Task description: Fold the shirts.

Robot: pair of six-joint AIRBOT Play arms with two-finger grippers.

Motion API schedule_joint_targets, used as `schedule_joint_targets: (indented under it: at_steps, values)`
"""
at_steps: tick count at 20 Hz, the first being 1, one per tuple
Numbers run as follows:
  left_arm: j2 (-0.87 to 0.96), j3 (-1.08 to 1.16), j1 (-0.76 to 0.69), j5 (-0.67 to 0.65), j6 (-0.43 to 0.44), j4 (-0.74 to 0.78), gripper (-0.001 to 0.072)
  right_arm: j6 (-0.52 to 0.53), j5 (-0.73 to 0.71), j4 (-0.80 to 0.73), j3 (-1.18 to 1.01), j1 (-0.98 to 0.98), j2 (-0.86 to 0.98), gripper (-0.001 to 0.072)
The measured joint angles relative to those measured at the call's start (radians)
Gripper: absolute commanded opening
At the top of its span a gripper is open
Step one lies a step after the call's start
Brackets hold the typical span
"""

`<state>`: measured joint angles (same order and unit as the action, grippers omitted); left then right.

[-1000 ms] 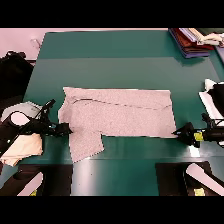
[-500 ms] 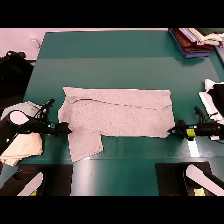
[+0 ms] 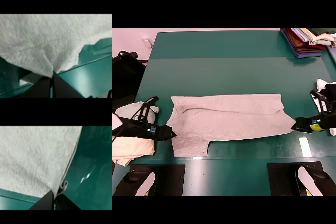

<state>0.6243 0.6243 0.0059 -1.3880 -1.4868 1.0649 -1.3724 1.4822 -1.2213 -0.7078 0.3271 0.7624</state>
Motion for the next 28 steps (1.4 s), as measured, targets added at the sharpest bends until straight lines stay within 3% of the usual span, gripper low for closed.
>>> schedule_joint_targets:
  at_steps: [5,14,15,16,17,18,20,22,23,24,25,28]
  values:
    - [0.053,0.091,0.0,0.08,0.002,0.021,0.0024,-0.045,-0.021,-0.04,-0.108,-0.018,0.044,0.0011]
    - [0.525,0.378,0.0,0.29,0.098,0.039,0.0027,-0.072,-0.117,-0.051,-0.385,-0.133,0.432,0.0013]
    - [0.56,0.401,0.0,0.303,0.102,0.041,0.003,-0.075,-0.122,-0.045,-0.416,-0.142,0.47,0.0051]
    - [0.584,0.416,0.0,0.317,0.105,0.041,0.017,-0.078,-0.127,-0.035,-0.443,-0.148,0.505,0.0257]
    - [0.603,0.429,0.0,0.328,0.107,0.041,0.047,-0.077,-0.131,-0.025,-0.465,-0.15,0.531,0.0356]
    - [0.616,0.438,0.0,0.337,0.107,0.041,0.0612,-0.07,-0.14,-0.003,-0.483,-0.146,0.554,0.0369]
    - [0.632,0.456,0.0,0.343,0.103,0.04,0.0595,-0.04,-0.144,0.047,-0.507,-0.117,0.582,0.0397]
    - [0.64,0.468,0.0,0.337,0.093,0.034,0.0593,-0.006,-0.132,0.087,-0.514,-0.066,0.597,0.0494]
    - [0.644,0.472,0.0,0.327,0.089,0.026,0.0538,0.013,-0.116,0.102,-0.51,-0.031,0.6,0.0516]
    - [0.645,0.474,0.0,0.322,0.084,0.014,0.0222,0.031,-0.103,0.116,-0.495,0.008,0.605,0.0516]
    - [0.647,0.476,0.0,0.317,0.082,-0.001,0.0037,0.049,-0.095,0.132,-0.472,0.046,0.607,0.0516]
    - [0.65,0.479,-0.003,0.31,0.088,-0.06,0.0027,0.113,-0.097,0.195,-0.366,0.158,0.619,0.0514]
